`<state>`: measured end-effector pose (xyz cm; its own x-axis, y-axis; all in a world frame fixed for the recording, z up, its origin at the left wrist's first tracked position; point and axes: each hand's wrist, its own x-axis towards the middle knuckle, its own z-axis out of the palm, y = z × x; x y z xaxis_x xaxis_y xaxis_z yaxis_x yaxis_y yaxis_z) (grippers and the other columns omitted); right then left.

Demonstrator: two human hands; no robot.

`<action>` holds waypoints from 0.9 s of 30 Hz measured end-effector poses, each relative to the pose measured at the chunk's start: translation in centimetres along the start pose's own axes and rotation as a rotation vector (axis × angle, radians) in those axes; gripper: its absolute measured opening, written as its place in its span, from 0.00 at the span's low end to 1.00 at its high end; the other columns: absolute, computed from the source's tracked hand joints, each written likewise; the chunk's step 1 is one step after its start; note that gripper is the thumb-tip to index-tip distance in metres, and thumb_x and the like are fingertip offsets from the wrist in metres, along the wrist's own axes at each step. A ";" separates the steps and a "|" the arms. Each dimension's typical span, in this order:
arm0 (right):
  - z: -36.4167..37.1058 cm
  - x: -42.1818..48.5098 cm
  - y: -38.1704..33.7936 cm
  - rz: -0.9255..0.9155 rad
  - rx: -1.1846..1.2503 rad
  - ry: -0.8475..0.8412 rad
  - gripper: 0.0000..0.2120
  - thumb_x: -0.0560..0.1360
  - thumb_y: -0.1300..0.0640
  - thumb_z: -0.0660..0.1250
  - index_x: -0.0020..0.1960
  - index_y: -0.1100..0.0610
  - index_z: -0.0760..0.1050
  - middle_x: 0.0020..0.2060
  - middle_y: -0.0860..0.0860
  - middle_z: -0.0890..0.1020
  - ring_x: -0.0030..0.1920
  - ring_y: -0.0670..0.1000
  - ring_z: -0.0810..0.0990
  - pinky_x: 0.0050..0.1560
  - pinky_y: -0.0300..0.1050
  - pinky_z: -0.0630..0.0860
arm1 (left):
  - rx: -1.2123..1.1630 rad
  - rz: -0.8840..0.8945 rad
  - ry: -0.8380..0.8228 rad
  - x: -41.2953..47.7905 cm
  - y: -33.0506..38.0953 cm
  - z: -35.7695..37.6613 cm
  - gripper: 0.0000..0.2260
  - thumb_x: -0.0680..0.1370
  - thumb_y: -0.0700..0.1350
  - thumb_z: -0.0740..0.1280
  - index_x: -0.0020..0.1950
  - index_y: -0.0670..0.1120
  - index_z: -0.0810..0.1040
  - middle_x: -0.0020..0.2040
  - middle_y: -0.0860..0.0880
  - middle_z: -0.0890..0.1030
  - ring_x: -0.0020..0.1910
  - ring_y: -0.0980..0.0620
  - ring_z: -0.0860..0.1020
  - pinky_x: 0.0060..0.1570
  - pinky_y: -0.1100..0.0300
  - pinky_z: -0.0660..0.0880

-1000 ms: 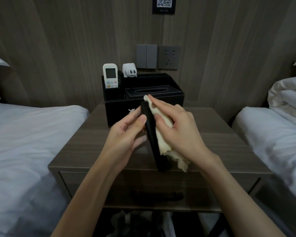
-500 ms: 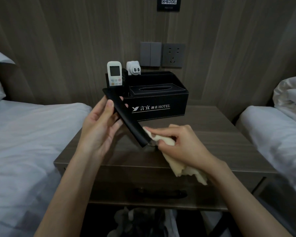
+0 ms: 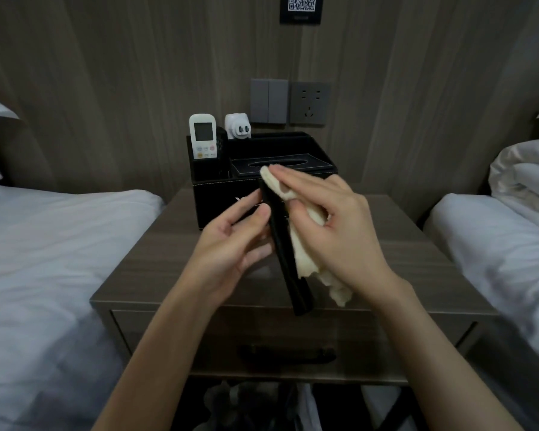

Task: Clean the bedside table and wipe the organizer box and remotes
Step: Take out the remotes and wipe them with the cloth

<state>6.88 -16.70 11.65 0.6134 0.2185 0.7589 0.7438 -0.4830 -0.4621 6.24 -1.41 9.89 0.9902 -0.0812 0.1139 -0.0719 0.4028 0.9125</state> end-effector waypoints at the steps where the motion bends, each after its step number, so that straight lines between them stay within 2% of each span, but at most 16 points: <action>1: 0.3 -0.1 0.2 -0.004 -0.021 -0.030 0.21 0.77 0.61 0.62 0.67 0.44 0.74 0.65 0.37 0.75 0.54 0.46 0.77 0.51 0.32 0.70 | -0.005 -0.007 0.005 0.0 -0.1 0.1 0.28 0.69 0.46 0.68 0.70 0.46 0.72 0.55 0.46 0.84 0.56 0.51 0.82 0.46 0.58 0.81; 5: 1.0 -0.5 0.3 0.017 0.004 -0.095 0.23 0.77 0.60 0.63 0.68 0.41 0.72 0.66 0.33 0.73 0.48 0.47 0.75 0.49 0.31 0.69 | -0.016 0.002 0.059 0.0 0.1 -0.1 0.29 0.68 0.46 0.69 0.70 0.46 0.73 0.59 0.44 0.82 0.60 0.48 0.80 0.48 0.57 0.81; 9: 1.4 -1.2 -0.1 0.067 0.109 -0.146 0.24 0.76 0.62 0.63 0.65 0.38 0.72 0.64 0.31 0.74 0.50 0.48 0.74 0.53 0.40 0.73 | -0.124 0.047 0.142 0.0 0.8 -0.4 0.24 0.72 0.44 0.67 0.69 0.44 0.73 0.50 0.48 0.85 0.48 0.53 0.84 0.39 0.62 0.80; 11: 1.5 -1.4 -0.1 0.092 0.146 -0.164 0.24 0.75 0.64 0.64 0.64 0.39 0.74 0.62 0.31 0.75 0.51 0.47 0.75 0.53 0.40 0.73 | -0.180 0.055 0.197 0.1 1.1 -0.7 0.19 0.77 0.42 0.65 0.68 0.42 0.73 0.47 0.47 0.85 0.45 0.54 0.84 0.38 0.62 0.80; 15: 1.4 -1.8 0.1 0.132 0.177 -0.241 0.24 0.72 0.65 0.64 0.60 0.40 0.78 0.59 0.29 0.76 0.48 0.48 0.75 0.50 0.34 0.72 | -0.183 0.082 0.264 0.1 1.7 -1.5 0.18 0.78 0.43 0.64 0.67 0.40 0.74 0.53 0.44 0.84 0.48 0.52 0.84 0.41 0.61 0.81; 21: 0.8 -2.3 0.8 0.136 0.204 -0.320 0.21 0.71 0.65 0.67 0.54 0.41 0.81 0.55 0.30 0.79 0.47 0.49 0.76 0.54 0.44 0.75 | -0.241 0.132 0.370 0.1 2.5 -2.9 0.13 0.78 0.42 0.65 0.62 0.43 0.77 0.51 0.45 0.84 0.50 0.51 0.84 0.41 0.61 0.81; 25: -0.2 -2.0 1.6 0.180 0.190 -0.386 0.18 0.70 0.65 0.69 0.50 0.44 0.84 0.51 0.34 0.82 0.46 0.46 0.77 0.53 0.43 0.75 | -0.243 0.209 0.441 -0.2 2.9 -3.5 0.19 0.77 0.42 0.67 0.69 0.41 0.72 0.54 0.44 0.84 0.53 0.51 0.83 0.48 0.56 0.81; 27: -0.9 -1.7 2.2 0.155 0.155 -0.304 0.16 0.71 0.64 0.69 0.50 0.46 0.84 0.51 0.36 0.83 0.48 0.43 0.79 0.53 0.44 0.75 | -0.250 0.260 0.463 -0.2 3.1 -3.8 0.20 0.78 0.42 0.67 0.69 0.41 0.72 0.52 0.45 0.84 0.53 0.51 0.83 0.48 0.56 0.81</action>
<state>7.23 -18.84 9.76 0.7555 0.4057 0.5144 0.6529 -0.4014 -0.6423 6.25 3.29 11.18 0.8971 0.4333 0.0865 -0.3445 0.5635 0.7509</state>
